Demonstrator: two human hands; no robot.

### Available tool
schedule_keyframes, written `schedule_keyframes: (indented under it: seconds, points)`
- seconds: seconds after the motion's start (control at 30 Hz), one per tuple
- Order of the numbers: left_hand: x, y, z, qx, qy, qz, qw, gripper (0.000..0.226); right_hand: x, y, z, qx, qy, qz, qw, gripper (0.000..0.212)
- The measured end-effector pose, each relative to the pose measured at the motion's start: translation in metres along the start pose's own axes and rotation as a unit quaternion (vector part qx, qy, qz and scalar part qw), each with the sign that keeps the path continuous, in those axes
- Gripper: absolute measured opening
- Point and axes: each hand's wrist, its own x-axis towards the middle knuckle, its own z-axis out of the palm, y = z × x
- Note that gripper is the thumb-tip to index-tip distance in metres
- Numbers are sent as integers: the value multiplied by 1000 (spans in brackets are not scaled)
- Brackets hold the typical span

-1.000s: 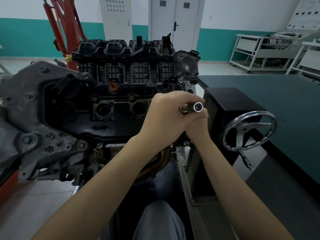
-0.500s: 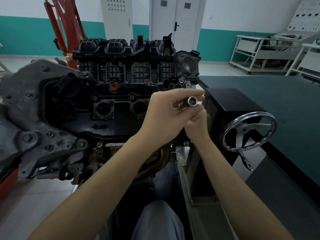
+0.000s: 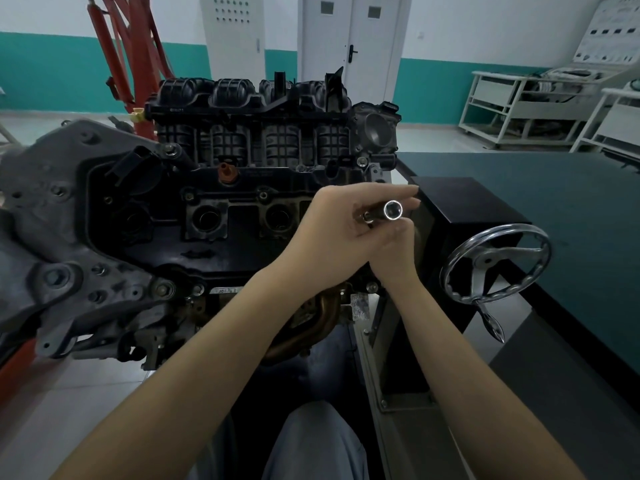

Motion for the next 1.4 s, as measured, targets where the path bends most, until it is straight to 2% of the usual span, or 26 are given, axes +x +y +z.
schedule_keyframes:
  seconds: [0.13,0.23,0.33,0.4,0.53,0.6,0.67,0.77,0.8,0.9,0.97,1.03,1.17,1.23,1.4]
  points:
    - [1,-1,1,63,81,15,995,28,-1,-4,1,15,9,-30,999,12]
    - [-1,-1,3,52,92,12,994,26,-1,1,-1,-7,-7,-37,999,6]
    - [-1,1,1,-13,46,-1,999,29,1,6,-2,-23,-9,-29,999,28]
    - [0,3,-1,-10,20,-2,1000,31,1,7,-2,-29,-11,-25,999,38]
    - [0,3,2,113,72,9,991,25,-1,-2,2,-29,-14,-23,999,26]
    - [-1,3,4,117,94,9,989,22,-1,-3,1,-31,-17,-18,999,15]
    - [-1,3,3,78,79,-8,994,25,1,2,-1,-27,-34,-7,999,6]
    - [-1,4,1,20,28,-13,999,31,2,7,-2,-23,-24,7,999,34]
    - [-1,5,0,12,16,-10,1000,32,2,7,-2,-26,-21,11,999,38]
    - [-1,6,3,58,32,9,998,30,2,1,2,-47,-22,11,999,36]
    - [-1,5,5,105,70,18,992,22,1,-6,2,-53,-26,9,998,26]
    - [-1,5,6,98,79,12,992,19,1,-8,2,-37,-24,-1,999,16]
    - [-1,5,2,31,22,-1,999,30,0,-3,2,-15,-44,17,999,36]
    - [-1,5,1,46,2,11,999,32,1,-4,2,2,-33,30,999,28]
    - [0,0,4,144,68,88,983,24,2,-11,3,-4,-25,22,999,23]
